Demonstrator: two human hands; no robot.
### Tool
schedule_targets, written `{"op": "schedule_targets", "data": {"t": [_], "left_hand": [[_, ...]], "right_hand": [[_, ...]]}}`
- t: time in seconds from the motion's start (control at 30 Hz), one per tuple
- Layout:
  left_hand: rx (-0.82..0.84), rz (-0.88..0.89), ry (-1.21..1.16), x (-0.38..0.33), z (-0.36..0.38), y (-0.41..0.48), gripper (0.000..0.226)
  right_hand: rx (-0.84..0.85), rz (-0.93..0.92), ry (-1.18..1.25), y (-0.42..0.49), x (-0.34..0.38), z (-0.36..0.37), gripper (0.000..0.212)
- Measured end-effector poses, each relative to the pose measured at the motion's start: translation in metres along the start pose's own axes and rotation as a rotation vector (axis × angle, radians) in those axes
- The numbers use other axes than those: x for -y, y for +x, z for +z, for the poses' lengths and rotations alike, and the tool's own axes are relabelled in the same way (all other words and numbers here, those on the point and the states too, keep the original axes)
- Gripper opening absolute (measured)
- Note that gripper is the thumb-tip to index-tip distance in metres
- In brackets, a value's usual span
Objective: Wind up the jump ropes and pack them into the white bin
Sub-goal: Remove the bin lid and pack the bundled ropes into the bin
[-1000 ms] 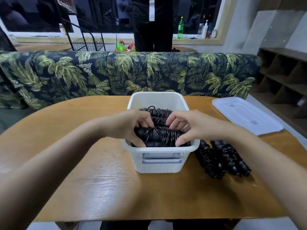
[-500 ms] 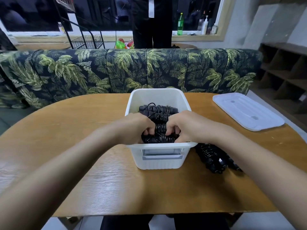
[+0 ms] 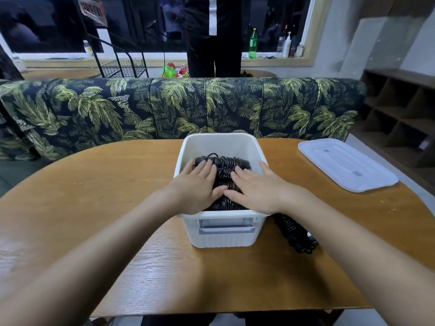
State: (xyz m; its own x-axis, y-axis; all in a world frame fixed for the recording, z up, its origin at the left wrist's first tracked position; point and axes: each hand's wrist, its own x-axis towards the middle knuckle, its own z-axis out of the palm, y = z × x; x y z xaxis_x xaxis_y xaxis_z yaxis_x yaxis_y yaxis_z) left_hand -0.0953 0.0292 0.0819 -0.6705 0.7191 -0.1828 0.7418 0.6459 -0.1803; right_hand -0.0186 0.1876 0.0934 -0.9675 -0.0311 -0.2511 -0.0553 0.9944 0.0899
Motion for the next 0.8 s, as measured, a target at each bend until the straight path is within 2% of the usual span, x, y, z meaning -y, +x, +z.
{"op": "schedule_targets", "data": {"t": [0.2,0.27,0.33,0.47,0.53,0.57,0.6,0.67,0.73,0.8], "left_hand": [[0.093,-0.001,0.04,0.001,0.001,0.004,0.068],[0.097,-0.023,0.014,0.0,0.001,0.004,0.068],[0.034,-0.045,-0.037,-0.002,0.0,0.006,0.068],[-0.105,-0.085,-0.102,-0.014,-0.003,0.005,0.059],[-0.094,-0.101,-0.131,-0.02,-0.006,0.005,0.059],[-0.087,-0.105,-0.141,-0.022,-0.008,0.004,0.06],[-0.085,-0.107,-0.15,-0.024,-0.009,0.004,0.061],[-0.089,-0.119,-0.167,-0.026,-0.01,0.004,0.061],[-0.101,-0.128,-0.174,-0.027,-0.01,0.006,0.063],[-0.109,-0.138,-0.191,-0.029,-0.009,0.007,0.064]], "right_hand": [[0.102,0.011,-0.021,0.007,0.0,-0.003,0.07],[0.067,0.013,-0.02,0.005,0.001,-0.003,0.069],[-0.074,-0.008,0.045,0.002,-0.002,0.0,0.062],[-0.587,-0.034,0.572,-0.007,-0.023,0.012,0.031],[-0.756,0.174,0.669,-0.019,-0.053,0.025,0.03],[-0.756,0.324,0.673,-0.027,-0.071,0.035,0.03],[-0.671,0.475,0.649,-0.034,-0.09,0.046,0.03],[-0.309,0.665,0.566,-0.045,-0.121,0.068,0.044],[-0.005,0.672,0.57,-0.05,-0.131,0.079,0.063],[0.062,0.643,0.687,-0.051,-0.131,0.084,0.069]]}}
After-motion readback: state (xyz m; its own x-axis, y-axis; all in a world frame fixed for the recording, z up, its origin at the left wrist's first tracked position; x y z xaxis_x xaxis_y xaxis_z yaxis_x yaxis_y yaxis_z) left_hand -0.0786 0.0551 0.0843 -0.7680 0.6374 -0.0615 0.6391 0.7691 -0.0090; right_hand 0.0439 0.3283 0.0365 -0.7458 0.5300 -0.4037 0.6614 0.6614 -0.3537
